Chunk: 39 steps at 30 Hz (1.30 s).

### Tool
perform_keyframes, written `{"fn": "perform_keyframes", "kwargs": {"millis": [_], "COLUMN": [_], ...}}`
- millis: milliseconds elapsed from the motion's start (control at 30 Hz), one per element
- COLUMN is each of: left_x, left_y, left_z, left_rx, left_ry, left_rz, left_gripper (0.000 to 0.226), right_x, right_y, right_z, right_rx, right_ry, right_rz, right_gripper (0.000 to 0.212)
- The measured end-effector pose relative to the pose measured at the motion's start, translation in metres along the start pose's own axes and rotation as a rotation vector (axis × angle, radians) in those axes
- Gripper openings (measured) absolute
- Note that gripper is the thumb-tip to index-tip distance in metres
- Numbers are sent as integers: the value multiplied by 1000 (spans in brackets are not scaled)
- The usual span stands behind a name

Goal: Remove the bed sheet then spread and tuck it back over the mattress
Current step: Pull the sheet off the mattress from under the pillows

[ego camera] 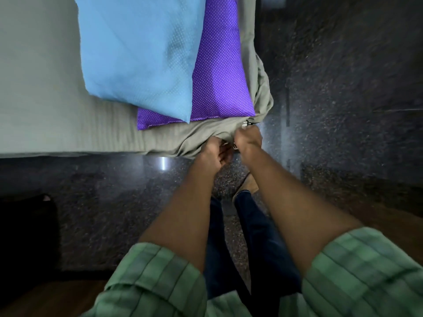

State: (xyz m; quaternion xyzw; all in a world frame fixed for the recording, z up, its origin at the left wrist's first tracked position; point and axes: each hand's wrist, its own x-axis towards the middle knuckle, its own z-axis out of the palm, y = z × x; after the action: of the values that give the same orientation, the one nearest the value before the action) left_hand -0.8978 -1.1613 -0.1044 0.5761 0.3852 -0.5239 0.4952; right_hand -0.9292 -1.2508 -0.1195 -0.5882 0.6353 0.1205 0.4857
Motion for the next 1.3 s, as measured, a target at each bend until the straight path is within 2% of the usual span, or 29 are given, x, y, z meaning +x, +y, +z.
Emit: {"fn": "perform_keyframes", "kwargs": {"millis": [233,367,500,667,800,933,1000,1067,1300], "left_x": [-76,-125,-167,-199,-196,-186,-189,-182,-132], "left_y": [33,38,51,69,77,87,97,105,154], "left_z": [5,17,47,101,151,205,231,249,276], "left_rx": [176,211,281,272,178,158,166,184,293], "left_ry": [46,18,26,56,112,164,141,127,226], "left_rz": [147,178,257,338,373,391,392,408,525], "left_gripper": [29,29,33,29,25,24,26,23,15], "right_x": [-57,-68,-96,-76,-60,-30,-13,2,39], "right_y": [-44,-42,-65,-96,-127,-148,-159,-169,-234], "right_z": [-42,-69,-123,-171,-219,-263,-280,-288,-303], "right_rx": [-78,-152,-252,-352,-385,-428,-439,-454,-554], "right_ry": [-113,-147,-163,-168,-251,-247,-240,-245,-276], "right_rz": [-86,-139,-220,-284,-372,-432,-450,-466,-551], "right_gripper": [29,44,24,31,24,28,28,28,35]}}
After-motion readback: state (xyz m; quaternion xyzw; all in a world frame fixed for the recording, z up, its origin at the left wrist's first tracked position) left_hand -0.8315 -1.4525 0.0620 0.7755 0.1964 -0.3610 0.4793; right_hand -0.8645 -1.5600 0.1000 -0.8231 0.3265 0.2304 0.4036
